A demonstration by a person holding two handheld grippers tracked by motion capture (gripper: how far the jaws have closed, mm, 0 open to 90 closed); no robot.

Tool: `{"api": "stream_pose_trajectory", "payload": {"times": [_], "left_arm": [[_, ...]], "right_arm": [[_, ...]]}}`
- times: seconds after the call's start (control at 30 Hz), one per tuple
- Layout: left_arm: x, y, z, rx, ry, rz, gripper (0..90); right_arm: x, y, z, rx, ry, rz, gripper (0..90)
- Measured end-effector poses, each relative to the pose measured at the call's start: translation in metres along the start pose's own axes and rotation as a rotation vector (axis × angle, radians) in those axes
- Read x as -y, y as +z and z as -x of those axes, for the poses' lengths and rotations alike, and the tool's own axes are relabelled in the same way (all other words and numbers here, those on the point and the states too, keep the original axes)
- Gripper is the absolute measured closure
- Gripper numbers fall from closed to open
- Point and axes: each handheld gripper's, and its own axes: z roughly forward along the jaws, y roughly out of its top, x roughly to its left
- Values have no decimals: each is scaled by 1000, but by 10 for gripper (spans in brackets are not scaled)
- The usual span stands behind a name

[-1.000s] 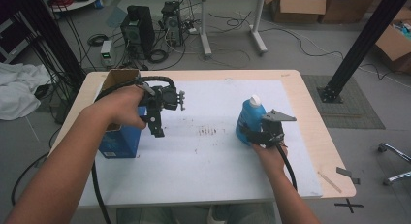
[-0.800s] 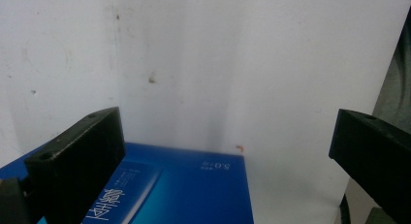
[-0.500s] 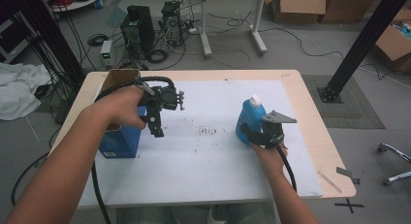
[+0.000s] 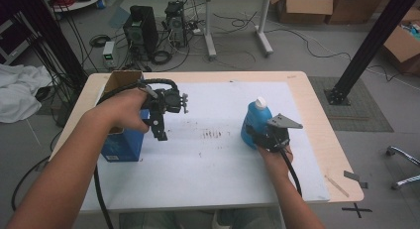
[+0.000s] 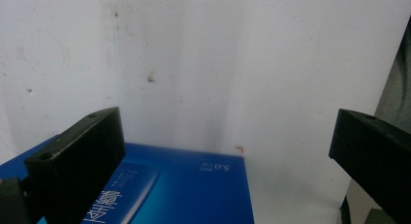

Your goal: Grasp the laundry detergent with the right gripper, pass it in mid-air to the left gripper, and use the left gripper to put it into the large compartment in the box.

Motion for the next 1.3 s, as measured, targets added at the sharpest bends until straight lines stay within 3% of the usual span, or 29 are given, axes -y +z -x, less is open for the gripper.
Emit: {"api": "stream_pose_trajectory", "payload": {"times": [0.43,0.67,0.97,1.0,1.07,1.2,1.3], "left_arm": [[-3,0,1,-4,9,6,1],[-4,-2,2,-4,14,12,1],[-8,-6,7,-9,29,15,1],[-9,-6,8,-9,32,14,1],[-11,-9,10,-12,45,15,1],[-19,-14,17,-15,69,16,1],[-27,-18,24,-15,96,11,1]], "right_arm": [[0,-1,1,-11,-16,-2,462],[-6,-6,2,-59,-23,-17,459],[-20,-22,-4,-162,-67,-34,456],[-23,-26,-7,-196,-93,-35,455],[-25,-28,-8,-214,-106,-34,455],[-29,-33,-14,-311,-120,-20,454],[-33,-35,-23,-349,-157,-23,455]]}}
